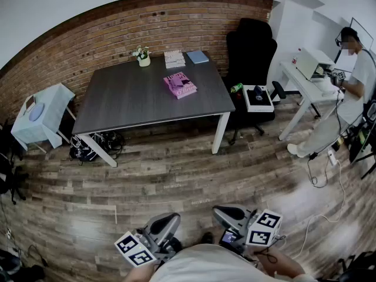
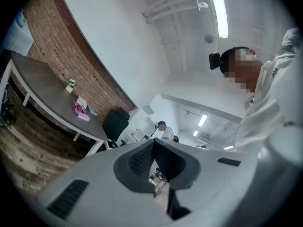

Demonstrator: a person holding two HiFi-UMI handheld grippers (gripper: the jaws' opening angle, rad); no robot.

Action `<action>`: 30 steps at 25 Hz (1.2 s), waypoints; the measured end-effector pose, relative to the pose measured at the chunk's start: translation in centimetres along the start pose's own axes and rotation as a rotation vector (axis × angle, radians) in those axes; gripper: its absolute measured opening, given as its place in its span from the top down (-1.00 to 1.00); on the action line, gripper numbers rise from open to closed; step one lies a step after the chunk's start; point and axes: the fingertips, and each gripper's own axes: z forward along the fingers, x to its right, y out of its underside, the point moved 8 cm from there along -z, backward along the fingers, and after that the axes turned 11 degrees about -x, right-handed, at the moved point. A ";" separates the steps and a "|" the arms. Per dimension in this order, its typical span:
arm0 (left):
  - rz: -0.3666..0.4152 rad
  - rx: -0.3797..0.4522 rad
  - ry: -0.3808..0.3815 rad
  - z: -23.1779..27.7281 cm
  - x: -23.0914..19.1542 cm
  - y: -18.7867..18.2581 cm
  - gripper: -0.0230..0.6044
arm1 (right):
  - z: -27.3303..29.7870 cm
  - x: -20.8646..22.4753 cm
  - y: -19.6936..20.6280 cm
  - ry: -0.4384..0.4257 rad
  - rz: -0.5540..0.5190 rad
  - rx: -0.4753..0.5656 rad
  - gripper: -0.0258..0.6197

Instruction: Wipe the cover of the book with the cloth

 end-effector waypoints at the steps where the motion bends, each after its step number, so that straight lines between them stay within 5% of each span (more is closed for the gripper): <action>1: 0.000 0.000 0.000 0.3 0.0 -0.2 0.90 | -0.1 0.2 -0.2 0.003 -0.001 -0.003 0.88; 24: 0.004 0.007 -0.055 6.5 -0.1 0.3 0.90 | -4.2 5.6 -1.8 0.067 -0.077 0.002 0.86; 30: -0.011 0.012 -0.089 8.3 -0.8 0.2 0.90 | -4.4 8.2 -2.5 0.078 -0.058 -0.007 0.64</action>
